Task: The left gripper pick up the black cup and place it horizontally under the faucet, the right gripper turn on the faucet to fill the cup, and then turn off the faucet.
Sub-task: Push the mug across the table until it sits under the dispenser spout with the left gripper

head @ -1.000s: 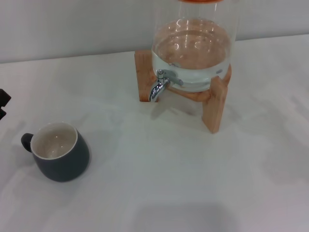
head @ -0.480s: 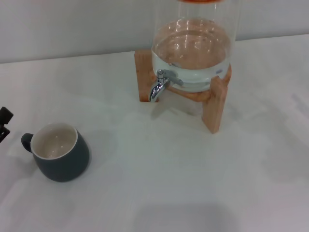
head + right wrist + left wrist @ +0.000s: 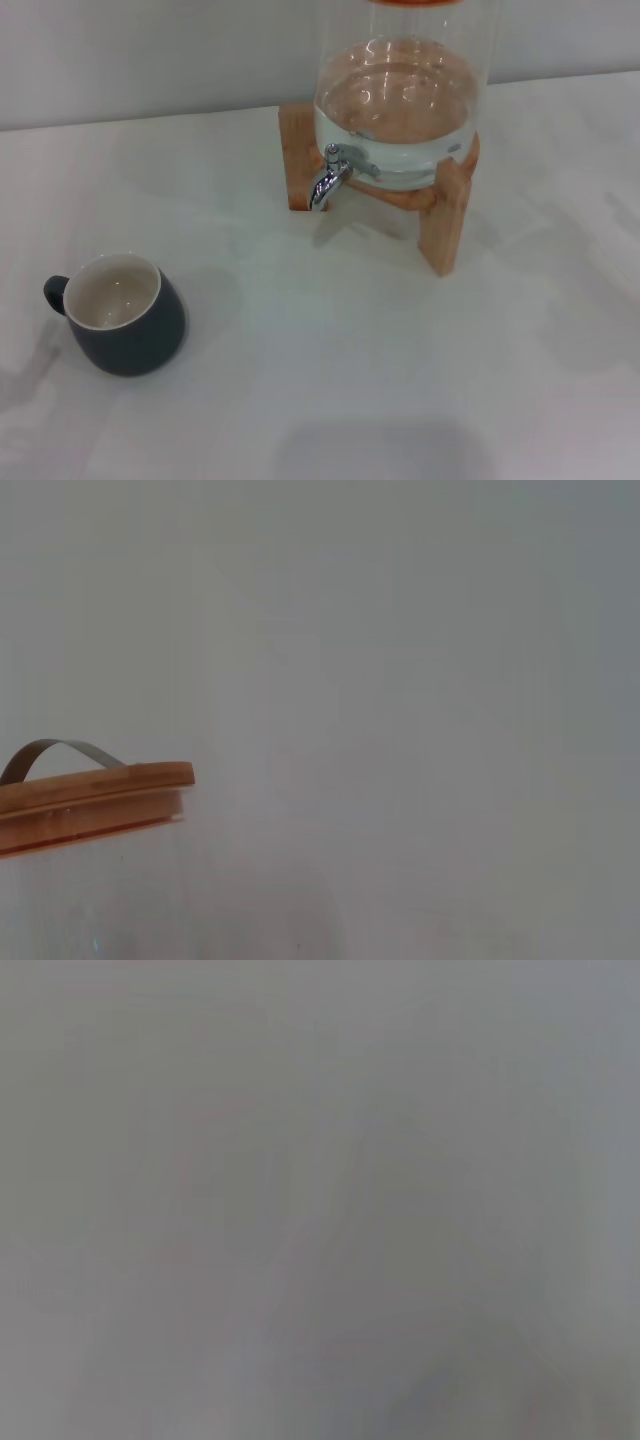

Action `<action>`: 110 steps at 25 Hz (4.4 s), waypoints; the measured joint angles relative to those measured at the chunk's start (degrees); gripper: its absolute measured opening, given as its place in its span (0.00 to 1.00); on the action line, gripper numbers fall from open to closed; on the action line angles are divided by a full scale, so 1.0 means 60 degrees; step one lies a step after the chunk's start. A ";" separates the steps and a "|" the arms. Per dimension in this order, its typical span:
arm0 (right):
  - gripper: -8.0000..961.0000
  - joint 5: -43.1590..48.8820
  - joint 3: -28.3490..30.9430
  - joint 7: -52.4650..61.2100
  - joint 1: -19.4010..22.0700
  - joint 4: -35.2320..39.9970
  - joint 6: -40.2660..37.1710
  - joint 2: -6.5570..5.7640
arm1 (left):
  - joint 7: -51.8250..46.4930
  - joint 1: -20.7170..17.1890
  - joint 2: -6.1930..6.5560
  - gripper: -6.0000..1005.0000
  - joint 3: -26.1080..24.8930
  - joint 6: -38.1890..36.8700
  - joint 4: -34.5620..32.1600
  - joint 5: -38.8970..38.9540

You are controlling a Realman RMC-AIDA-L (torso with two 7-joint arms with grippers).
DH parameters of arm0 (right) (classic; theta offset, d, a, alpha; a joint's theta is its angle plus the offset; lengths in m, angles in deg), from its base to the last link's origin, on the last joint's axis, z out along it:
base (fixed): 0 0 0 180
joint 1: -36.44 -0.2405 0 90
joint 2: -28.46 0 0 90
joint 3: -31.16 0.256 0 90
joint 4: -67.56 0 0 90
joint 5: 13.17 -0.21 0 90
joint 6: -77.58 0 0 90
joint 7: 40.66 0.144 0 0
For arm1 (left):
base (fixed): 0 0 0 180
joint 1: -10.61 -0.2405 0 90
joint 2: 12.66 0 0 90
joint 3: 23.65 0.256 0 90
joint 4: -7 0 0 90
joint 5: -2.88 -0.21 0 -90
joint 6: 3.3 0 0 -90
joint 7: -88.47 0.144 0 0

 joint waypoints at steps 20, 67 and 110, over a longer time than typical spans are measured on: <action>0.72 -0.0002 0.0000 0.0126 -0.0033 -0.0023 -0.0012 -0.0001 | 0.0182 -0.0087 0.0126 0.86 0.0030 -0.0486 0.0708 -0.0276; 0.72 -0.0070 0.0000 0.0137 0.0238 -0.0022 0.0162 0.0145 | 0.0123 0.1456 0.0105 0.86 0.0107 -0.4037 0.0584 -0.1318; 0.72 -0.0090 0.0102 0.0137 0.0204 -0.0022 0.0177 0.0159 | 0.0121 0.1477 0.0070 0.86 0.0048 -0.4271 0.0226 -0.1678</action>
